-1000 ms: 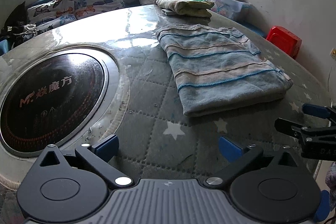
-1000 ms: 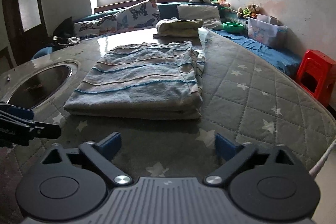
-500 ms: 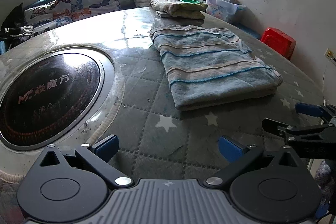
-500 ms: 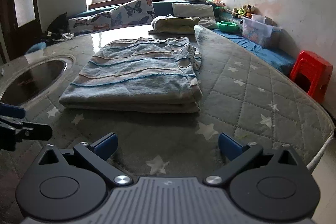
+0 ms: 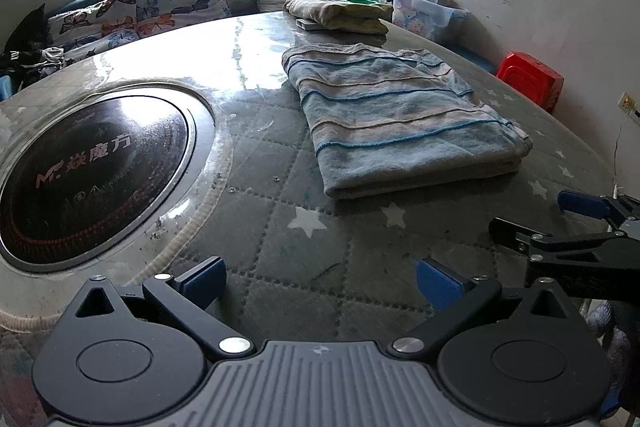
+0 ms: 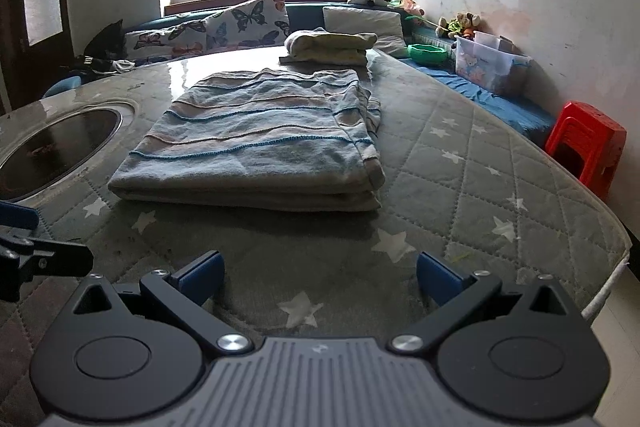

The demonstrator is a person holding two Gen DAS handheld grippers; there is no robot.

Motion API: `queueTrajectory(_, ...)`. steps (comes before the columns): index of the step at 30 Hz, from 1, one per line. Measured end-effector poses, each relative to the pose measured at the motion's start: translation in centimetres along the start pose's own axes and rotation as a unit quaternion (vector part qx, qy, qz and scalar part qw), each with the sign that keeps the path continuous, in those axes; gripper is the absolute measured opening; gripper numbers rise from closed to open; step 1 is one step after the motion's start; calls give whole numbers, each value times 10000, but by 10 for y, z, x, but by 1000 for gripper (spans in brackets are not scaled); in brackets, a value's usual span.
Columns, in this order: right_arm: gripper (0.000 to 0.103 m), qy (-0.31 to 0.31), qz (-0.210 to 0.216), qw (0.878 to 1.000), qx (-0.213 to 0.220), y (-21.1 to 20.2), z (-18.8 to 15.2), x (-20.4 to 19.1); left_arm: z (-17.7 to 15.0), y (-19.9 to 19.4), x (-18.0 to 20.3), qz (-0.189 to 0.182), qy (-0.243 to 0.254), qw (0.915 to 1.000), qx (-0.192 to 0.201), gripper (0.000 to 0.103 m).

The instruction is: Fold towel

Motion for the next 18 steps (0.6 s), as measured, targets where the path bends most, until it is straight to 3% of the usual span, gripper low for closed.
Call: queueTrajectory(18,103,206,-182,9993,-240,-6,1,-3,-10,-6,17,43,192,9998,-3,103)
Point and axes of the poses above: each gripper's, at about its wrist camera, not at the fingertips, and y roughly the way its jaws point, x to its right, z to its top, the point moved 5 cm from there along y, roughly the way its jaws point, and after that the axes turned 1 degree about -y, right-handed, at the moved point
